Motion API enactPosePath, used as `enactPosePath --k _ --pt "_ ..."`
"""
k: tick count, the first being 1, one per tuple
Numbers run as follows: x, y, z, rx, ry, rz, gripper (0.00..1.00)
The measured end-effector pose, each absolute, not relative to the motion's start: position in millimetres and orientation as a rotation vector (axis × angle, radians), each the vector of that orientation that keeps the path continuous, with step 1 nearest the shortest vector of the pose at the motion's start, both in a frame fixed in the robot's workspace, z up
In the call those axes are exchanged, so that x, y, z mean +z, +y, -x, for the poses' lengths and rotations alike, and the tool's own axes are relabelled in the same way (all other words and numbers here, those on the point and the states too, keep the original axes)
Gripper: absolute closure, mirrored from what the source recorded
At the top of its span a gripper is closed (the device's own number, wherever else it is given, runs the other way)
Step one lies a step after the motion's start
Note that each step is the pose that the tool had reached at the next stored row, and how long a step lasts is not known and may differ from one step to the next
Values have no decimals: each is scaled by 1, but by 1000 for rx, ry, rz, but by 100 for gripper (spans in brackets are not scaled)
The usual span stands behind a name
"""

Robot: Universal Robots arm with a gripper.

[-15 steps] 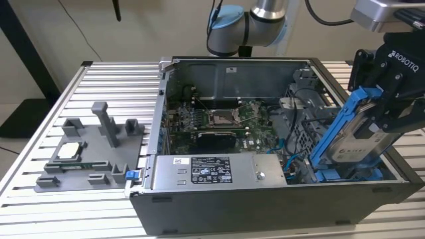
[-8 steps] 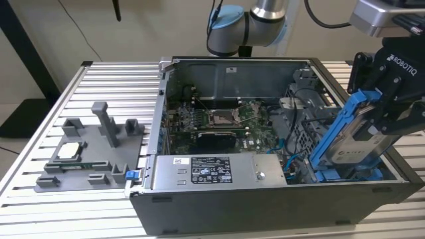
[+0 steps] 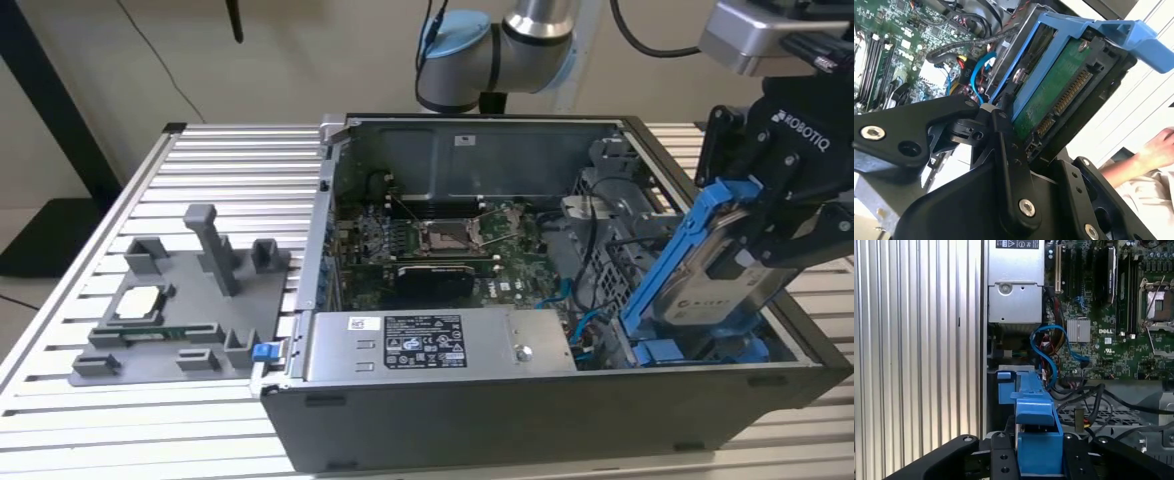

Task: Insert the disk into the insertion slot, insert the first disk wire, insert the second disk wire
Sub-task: 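Insert the disk into the insertion slot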

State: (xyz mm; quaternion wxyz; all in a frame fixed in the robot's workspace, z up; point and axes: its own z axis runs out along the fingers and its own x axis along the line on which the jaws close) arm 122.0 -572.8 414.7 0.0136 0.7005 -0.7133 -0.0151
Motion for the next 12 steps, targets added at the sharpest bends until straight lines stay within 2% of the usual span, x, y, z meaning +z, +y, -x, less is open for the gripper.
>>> enactPosePath --k 12 --pt "404 -569 -124 -47 -2222 -2182 100"
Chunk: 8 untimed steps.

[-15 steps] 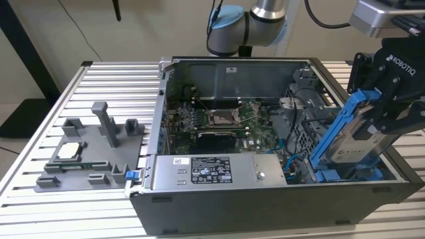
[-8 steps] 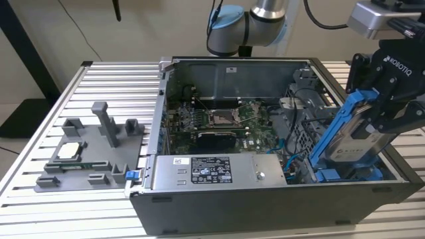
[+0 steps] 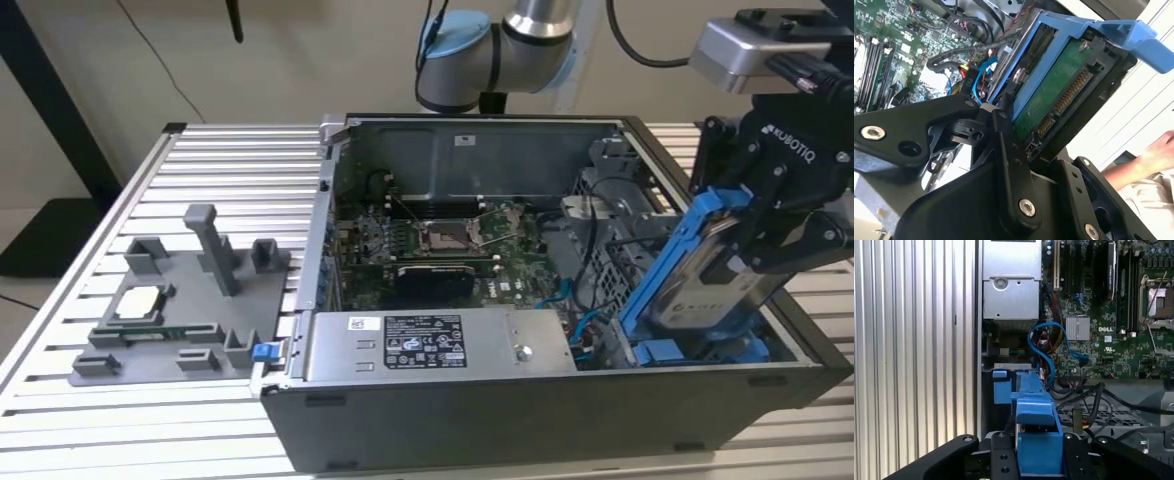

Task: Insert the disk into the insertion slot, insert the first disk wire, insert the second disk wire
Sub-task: 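Insert the disk into the insertion slot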

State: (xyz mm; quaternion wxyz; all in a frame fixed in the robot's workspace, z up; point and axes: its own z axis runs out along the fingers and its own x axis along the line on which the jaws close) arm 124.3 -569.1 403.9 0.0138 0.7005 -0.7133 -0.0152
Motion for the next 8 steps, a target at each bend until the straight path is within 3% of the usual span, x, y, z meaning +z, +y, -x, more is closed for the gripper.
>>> enactPosePath --k 8 --pt "389 -569 -124 -47 -2222 -2182 100"
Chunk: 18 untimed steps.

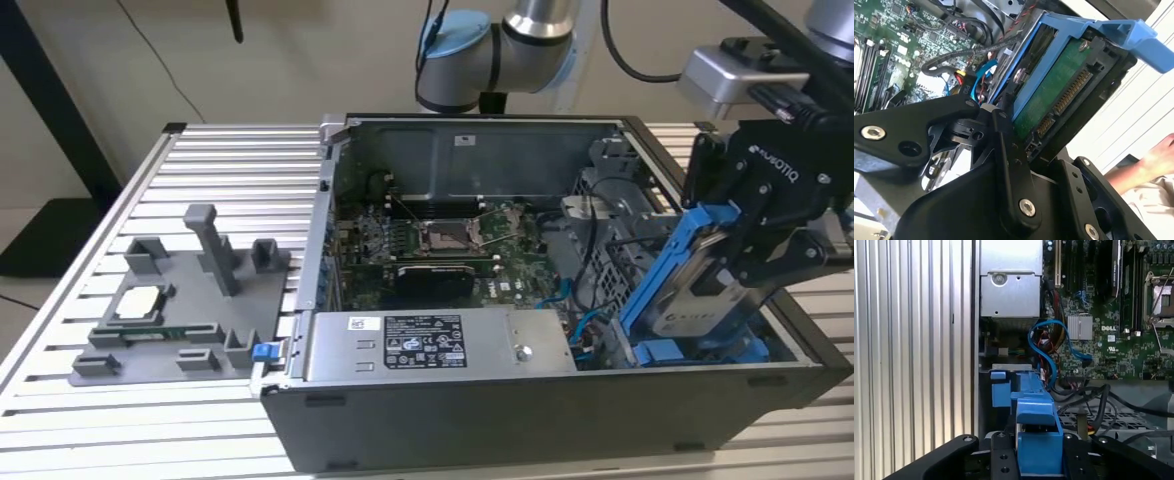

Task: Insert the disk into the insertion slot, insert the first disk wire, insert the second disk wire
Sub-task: 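Insert the disk into the insertion slot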

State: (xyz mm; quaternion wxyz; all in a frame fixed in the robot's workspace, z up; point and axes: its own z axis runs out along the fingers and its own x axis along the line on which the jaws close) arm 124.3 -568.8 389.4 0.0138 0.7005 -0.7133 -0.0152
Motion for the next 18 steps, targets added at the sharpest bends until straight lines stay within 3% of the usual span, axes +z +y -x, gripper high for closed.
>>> enactPosePath --k 11,12,18 --pt "380 -568 -124 -47 -2221 -2182 100" --pt "380 -568 -124 -47 -2221 -2182 0" --pt "381 -569 -124 -47 -2221 -2181 0"
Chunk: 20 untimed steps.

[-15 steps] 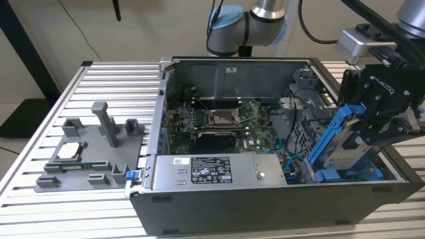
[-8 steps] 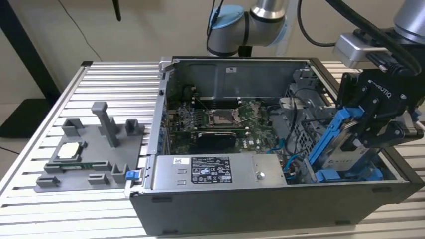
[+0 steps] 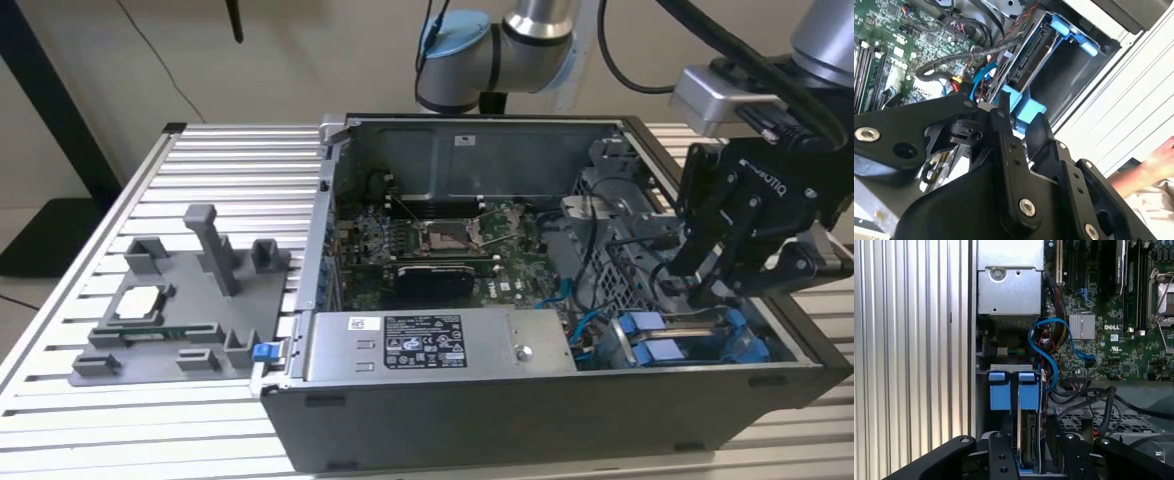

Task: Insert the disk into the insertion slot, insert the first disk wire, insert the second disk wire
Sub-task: 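Insert the disk into the insertion slot, then insert the first disk wire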

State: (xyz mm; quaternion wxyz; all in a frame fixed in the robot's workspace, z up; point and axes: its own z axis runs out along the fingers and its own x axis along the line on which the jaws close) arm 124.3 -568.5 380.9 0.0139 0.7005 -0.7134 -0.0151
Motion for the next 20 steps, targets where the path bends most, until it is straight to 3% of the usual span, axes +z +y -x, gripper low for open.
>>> enactPosePath --k 20 --pt "396 -544 -124 -69 -2230 -2191 0"
